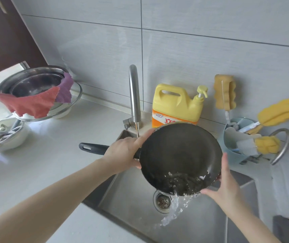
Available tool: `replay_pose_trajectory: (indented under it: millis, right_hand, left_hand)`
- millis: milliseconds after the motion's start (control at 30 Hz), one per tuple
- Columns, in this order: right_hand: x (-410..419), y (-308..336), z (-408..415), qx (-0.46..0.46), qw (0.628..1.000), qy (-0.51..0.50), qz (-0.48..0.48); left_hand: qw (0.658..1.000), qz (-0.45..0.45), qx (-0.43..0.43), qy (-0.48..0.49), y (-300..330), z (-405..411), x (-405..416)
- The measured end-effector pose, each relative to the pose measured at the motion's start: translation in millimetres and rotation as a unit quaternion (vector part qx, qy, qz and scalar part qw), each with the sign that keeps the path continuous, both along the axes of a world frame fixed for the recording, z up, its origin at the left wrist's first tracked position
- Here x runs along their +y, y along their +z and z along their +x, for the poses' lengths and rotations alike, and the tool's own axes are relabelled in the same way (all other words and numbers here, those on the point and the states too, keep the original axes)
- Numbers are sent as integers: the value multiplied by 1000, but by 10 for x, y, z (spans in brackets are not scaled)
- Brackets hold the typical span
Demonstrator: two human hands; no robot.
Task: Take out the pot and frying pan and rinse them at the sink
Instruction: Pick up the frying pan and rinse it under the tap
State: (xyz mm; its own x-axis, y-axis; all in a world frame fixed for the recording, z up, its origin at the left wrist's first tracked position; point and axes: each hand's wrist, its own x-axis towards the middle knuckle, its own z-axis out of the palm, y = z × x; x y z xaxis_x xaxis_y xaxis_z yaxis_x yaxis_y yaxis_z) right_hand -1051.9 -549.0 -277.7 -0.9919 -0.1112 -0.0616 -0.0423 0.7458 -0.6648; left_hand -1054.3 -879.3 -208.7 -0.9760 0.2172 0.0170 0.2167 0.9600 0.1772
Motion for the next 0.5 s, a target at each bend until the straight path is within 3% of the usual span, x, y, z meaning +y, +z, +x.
replay_pose_trajectory:
  millis: [100, 233, 400, 500]
  right_hand:
    - [83, 29, -11, 81, 997, -12, 10]
    - [105, 116, -35, 134, 990, -27, 18]
    - [81, 87, -77, 223, 971, 23, 84]
    - [15, -33, -111, 270, 957, 71, 76]
  left_hand:
    - [982, -1, 181, -51, -180, 33, -7]
    - [946, 20, 312, -85, -339, 92, -4]
    - [938, 20, 339, -63, -563, 248, -57]
    - [939, 30, 340, -45, -658, 342, -154]
